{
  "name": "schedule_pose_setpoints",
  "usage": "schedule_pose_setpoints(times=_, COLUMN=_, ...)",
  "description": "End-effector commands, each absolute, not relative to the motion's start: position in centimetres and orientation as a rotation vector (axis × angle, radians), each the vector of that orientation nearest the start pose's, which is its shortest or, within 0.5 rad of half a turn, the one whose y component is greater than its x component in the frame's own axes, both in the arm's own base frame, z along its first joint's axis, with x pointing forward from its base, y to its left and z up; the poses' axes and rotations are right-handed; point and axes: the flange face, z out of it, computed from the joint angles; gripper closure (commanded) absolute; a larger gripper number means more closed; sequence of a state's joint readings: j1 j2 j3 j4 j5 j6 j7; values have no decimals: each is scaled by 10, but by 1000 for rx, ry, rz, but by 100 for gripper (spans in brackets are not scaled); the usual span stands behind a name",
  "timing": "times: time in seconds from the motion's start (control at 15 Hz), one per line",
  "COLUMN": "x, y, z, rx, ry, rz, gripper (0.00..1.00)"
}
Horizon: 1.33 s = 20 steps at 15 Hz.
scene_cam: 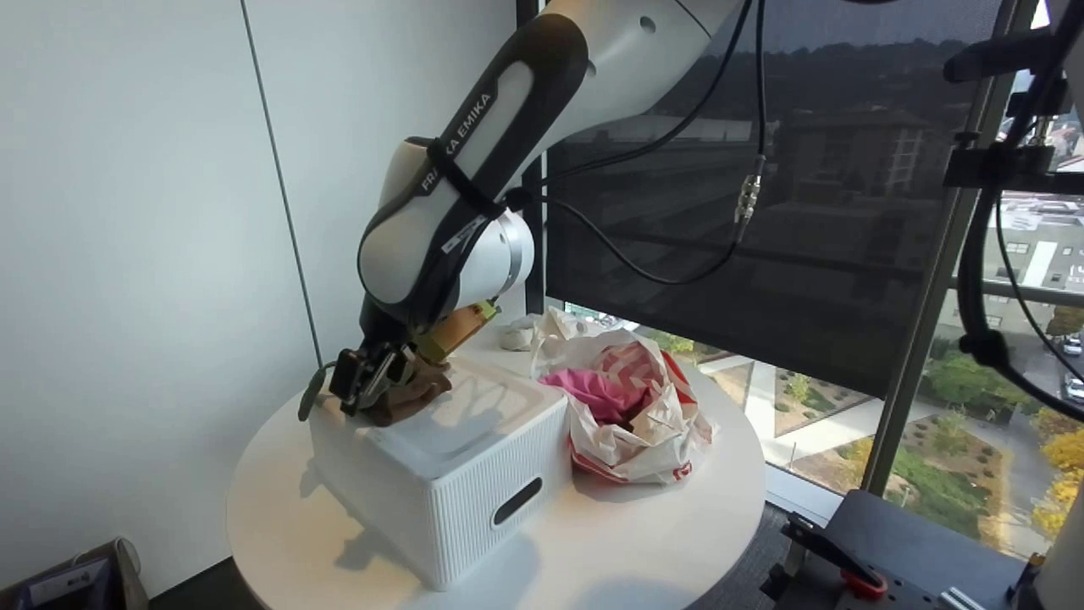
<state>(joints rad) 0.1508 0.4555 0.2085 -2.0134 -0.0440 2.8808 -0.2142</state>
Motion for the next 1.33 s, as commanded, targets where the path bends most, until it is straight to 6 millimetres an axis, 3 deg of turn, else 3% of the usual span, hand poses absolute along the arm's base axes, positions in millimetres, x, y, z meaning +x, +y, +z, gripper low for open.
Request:
schedule_pose_setpoints(times=0.0, x=626, y=252, z=284, rx=-2815, ry=-963, rz=-782, gripper=0)
schedule_pose_setpoints(times=0.4, x=637, y=276, z=292, rx=-2781, ry=-1169, rz=-880, gripper=0)
schedule_pose_setpoints(times=0.73, x=658, y=262, z=291, rx=-2853, ry=-1327, rz=-959, gripper=0)
schedule_pose_setpoints(times=1.0, x=675, y=237, z=263, rx=-2934, ry=-1356, rz=-910, gripper=0)
schedule_pose_setpoints(times=1.27, x=686, y=226, z=232, rx=-2931, ry=-1476, rz=-944, gripper=0)
